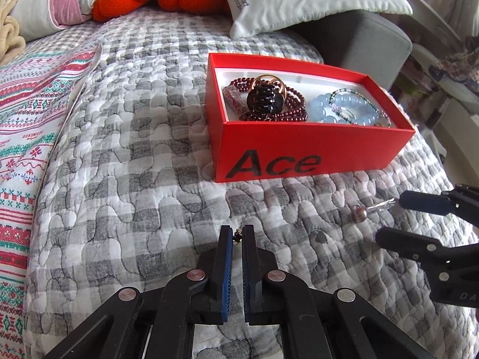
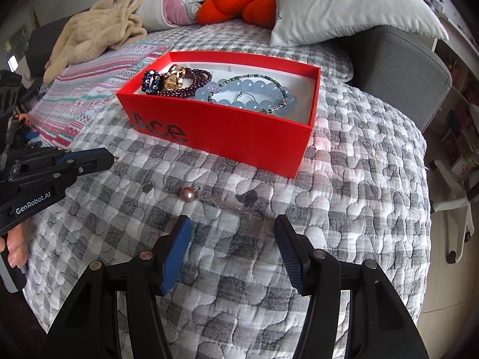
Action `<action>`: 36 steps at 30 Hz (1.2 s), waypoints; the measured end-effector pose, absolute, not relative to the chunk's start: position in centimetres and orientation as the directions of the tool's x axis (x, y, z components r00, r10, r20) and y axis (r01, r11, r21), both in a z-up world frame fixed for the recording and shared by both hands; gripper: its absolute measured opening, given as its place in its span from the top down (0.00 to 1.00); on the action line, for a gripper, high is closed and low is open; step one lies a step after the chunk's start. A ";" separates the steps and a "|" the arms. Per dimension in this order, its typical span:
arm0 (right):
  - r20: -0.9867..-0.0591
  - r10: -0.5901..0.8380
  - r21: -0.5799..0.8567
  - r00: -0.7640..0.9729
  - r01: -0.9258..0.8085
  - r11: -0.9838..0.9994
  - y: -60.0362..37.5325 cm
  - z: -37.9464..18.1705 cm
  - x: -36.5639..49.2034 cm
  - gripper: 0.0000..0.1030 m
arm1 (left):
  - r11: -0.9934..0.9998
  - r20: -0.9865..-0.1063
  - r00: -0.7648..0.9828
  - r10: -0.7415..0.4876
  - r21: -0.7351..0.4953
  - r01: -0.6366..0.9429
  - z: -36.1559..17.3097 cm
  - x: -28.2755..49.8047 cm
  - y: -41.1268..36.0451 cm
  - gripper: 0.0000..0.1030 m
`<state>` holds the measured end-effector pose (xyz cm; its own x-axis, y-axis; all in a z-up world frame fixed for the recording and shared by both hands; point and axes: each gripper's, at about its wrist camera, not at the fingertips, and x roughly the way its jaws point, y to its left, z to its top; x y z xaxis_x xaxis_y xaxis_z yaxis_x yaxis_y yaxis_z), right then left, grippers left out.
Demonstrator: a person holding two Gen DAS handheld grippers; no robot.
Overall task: Organize jewelry
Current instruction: 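Close the right gripper on the pink pearl earring and lift it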
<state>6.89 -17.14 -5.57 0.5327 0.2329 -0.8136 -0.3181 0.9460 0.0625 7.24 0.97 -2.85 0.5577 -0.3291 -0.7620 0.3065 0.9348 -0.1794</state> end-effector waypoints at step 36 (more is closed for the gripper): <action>-0.811 0.304 -0.013 0.500 -0.535 0.845 -14.8 -5.8 7.1 0.86 | 0.928 -0.777 0.528 -0.342 -0.191 0.319 -2.6 6.6 1.6 1.00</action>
